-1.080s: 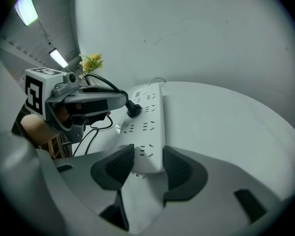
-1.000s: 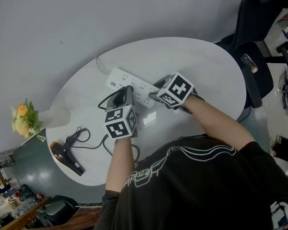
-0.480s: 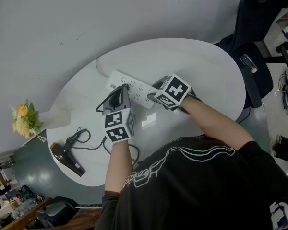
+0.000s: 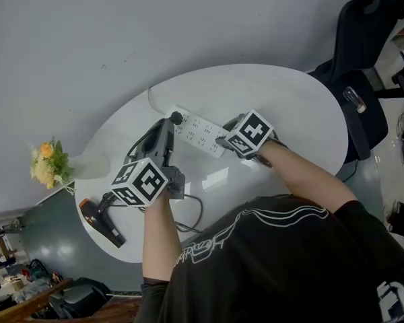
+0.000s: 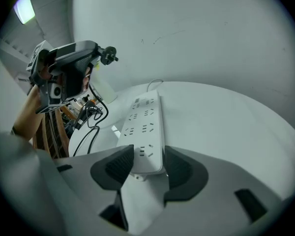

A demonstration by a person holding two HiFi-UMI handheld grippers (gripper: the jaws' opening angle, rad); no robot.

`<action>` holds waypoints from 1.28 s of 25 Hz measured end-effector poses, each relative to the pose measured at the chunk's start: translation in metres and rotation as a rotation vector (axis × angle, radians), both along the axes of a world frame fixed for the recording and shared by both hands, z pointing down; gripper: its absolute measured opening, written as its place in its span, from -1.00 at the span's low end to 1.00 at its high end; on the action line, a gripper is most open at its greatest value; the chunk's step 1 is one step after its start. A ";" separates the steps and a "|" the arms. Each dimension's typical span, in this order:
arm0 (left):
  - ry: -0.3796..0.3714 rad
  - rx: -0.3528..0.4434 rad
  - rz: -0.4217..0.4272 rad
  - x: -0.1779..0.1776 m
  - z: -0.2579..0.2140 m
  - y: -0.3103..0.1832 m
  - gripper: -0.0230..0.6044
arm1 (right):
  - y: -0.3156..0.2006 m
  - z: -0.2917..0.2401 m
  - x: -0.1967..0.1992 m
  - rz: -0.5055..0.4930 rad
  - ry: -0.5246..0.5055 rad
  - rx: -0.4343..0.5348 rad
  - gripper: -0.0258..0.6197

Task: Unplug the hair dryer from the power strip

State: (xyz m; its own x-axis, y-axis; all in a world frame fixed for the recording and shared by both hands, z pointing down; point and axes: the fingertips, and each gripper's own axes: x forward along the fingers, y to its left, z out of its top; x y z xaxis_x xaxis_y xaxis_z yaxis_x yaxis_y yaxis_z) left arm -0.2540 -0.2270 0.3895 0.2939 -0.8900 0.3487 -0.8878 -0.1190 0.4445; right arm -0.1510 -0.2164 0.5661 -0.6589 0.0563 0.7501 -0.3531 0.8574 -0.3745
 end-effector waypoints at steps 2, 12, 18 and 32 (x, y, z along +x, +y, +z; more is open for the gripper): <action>0.028 0.016 0.028 0.014 -0.011 0.010 -0.80 | 0.001 -0.001 0.002 0.017 -0.009 -0.003 -0.36; 0.162 0.076 0.004 0.034 -0.045 0.066 -0.80 | -0.012 -0.034 0.024 0.144 -0.167 0.005 -0.47; 0.136 0.128 0.030 0.043 -0.079 0.092 -0.80 | -0.011 -0.133 0.033 0.160 -0.443 0.126 -0.77; -0.053 0.185 0.180 0.068 -0.145 0.169 -0.80 | 0.113 -0.319 0.042 -0.035 -0.757 0.326 -0.93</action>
State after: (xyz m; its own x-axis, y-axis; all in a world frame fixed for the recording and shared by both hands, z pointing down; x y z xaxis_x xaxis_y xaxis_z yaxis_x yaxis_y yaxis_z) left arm -0.1863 -0.0578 0.2444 0.4385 -0.8752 0.2043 -0.8667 -0.3518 0.3536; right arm -0.1093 -0.1038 0.2467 -0.9947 -0.0571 0.0860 -0.0757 0.9700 -0.2310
